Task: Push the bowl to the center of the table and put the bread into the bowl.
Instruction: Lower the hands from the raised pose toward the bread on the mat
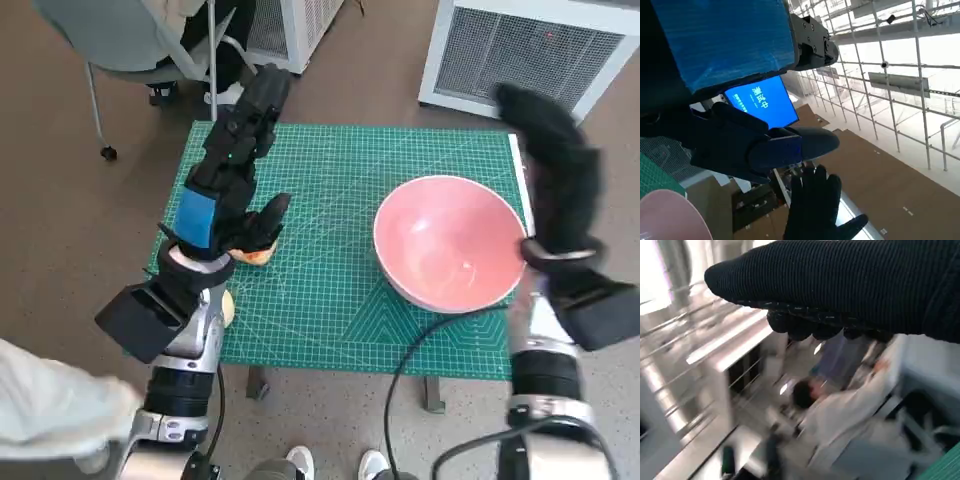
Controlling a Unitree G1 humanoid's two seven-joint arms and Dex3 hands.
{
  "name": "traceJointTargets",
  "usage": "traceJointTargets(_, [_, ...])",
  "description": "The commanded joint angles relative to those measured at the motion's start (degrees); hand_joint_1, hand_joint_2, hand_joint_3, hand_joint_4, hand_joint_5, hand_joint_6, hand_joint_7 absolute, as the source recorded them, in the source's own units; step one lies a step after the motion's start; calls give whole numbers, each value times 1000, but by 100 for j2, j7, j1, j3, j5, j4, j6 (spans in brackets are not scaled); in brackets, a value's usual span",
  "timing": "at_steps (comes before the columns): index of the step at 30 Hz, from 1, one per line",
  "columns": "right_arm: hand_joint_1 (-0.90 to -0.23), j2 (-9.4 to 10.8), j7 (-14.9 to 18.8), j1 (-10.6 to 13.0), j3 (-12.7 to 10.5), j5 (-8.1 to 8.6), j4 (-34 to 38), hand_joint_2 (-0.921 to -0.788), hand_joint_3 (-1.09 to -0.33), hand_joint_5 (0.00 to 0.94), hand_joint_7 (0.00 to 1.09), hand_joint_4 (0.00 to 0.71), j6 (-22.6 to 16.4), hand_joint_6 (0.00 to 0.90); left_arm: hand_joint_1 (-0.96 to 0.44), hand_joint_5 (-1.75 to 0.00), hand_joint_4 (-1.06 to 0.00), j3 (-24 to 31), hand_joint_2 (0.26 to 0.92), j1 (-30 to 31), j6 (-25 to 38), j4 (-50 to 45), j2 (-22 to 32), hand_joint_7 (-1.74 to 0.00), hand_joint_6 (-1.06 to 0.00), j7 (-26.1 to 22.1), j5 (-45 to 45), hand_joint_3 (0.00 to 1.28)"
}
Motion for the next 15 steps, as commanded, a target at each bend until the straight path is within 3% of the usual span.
traceJointTargets(1, [-573,-157,-549,142,-178,-222,449,-921,-862,0,664,285,107,-1,-549,-2,-191,29,921,116,3,-5,-16,-140,-232,-35,-100,462])
traceJointTargets(7, [-563,-331,-1137,189,-317,-377,1031,-921,-850,0,674,276,223,-1,-550,-2,-192,56,921,138,-15,17,13,-140,-232,-24,-113,460])
traceJointTargets(15, [-566,-465,-1335,250,-373,-355,1816,-921,-837,0,672,253,426,-1,-549,-2,-193,77,921,148,-51,39,39,-140,-233,-6,-71,459])
